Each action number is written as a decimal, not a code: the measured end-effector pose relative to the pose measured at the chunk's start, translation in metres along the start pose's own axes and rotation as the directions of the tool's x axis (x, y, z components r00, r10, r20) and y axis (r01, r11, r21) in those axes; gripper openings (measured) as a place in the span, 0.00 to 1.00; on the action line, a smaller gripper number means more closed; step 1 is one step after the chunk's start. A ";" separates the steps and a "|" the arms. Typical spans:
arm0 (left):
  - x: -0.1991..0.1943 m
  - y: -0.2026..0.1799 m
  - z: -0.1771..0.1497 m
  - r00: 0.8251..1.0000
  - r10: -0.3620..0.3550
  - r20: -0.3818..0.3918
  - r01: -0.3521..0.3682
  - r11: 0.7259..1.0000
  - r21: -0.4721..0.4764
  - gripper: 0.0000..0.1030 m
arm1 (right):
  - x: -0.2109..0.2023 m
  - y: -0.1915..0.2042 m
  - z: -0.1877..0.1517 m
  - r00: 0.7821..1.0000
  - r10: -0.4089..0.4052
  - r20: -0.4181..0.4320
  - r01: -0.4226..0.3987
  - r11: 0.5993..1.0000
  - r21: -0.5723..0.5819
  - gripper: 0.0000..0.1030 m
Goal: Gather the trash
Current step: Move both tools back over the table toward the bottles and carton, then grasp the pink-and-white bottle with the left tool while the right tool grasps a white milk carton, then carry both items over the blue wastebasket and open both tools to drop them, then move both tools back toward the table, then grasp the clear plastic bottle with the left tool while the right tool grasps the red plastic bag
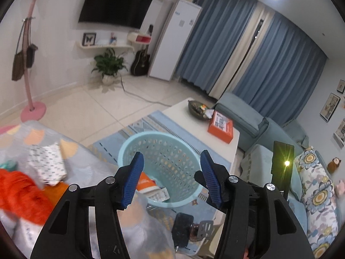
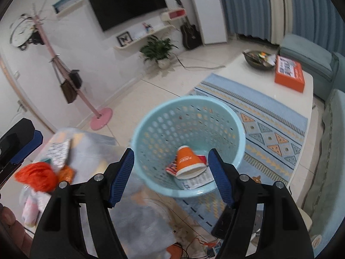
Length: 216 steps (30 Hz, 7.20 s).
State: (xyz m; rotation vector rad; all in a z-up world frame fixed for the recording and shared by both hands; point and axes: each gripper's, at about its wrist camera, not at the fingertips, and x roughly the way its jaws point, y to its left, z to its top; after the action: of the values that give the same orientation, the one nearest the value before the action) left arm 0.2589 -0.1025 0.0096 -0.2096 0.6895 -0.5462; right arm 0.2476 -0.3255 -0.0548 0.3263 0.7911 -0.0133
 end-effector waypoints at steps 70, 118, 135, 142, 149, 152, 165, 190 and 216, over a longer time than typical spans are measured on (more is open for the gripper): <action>-0.134 0.198 -0.138 0.881 0.382 -0.278 -0.443 0.873 -0.205 0.48 | -0.004 0.252 -0.153 0.934 0.205 -0.293 -0.349 0.704 -0.619 0.65; -0.159 0.009 -0.046 0.972 0.212 0.096 -0.215 0.977 0.015 0.45 | -0.112 0.116 -0.044 0.969 0.177 0.172 -0.096 0.913 -0.396 0.50; 0.025 -0.003 -0.004 0.989 0.145 -0.041 -0.145 0.989 -0.011 0.45 | 0.020 -0.007 0.007 0.999 -0.039 0.022 0.040 0.998 -0.050 0.50; 0.091 0.003 -0.009 0.983 0.147 -0.114 -0.151 0.988 -0.027 0.46 | 0.092 -0.040 0.009 0.987 -0.080 -0.137 0.091 0.994 0.069 0.50; 0.120 0.015 -0.018 0.978 0.126 -0.169 -0.135 0.990 -0.043 0.45 | 0.117 -0.048 0.001 0.974 -0.108 -0.197 0.124 0.990 0.069 0.51; 0.115 0.015 -0.015 0.980 0.115 -0.162 -0.122 0.992 -0.039 0.55 | 0.118 -0.051 0.001 0.973 -0.117 -0.197 0.134 0.988 0.078 0.55; 0.056 -0.003 -0.005 0.992 0.106 -0.062 -0.106 0.994 0.002 0.60 | 0.066 -0.029 0.003 0.991 -0.068 -0.118 0.076 0.995 0.068 0.59; -0.177 0.081 -0.026 0.935 0.274 0.226 -0.254 0.961 -0.114 0.67 | -0.065 0.155 -0.033 0.977 0.210 0.031 -0.196 0.947 -0.254 0.65; -0.188 0.282 -0.091 0.886 0.459 -0.066 -0.454 0.828 -0.328 0.74 | 0.013 0.268 -0.134 0.970 0.202 -0.138 -0.244 0.833 -0.496 0.84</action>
State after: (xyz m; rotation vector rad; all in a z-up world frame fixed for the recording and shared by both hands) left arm 0.1939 0.2357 -0.0580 -0.3546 0.7846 0.0408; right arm 0.1998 -0.0306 -0.0760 -0.0909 0.8006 0.4302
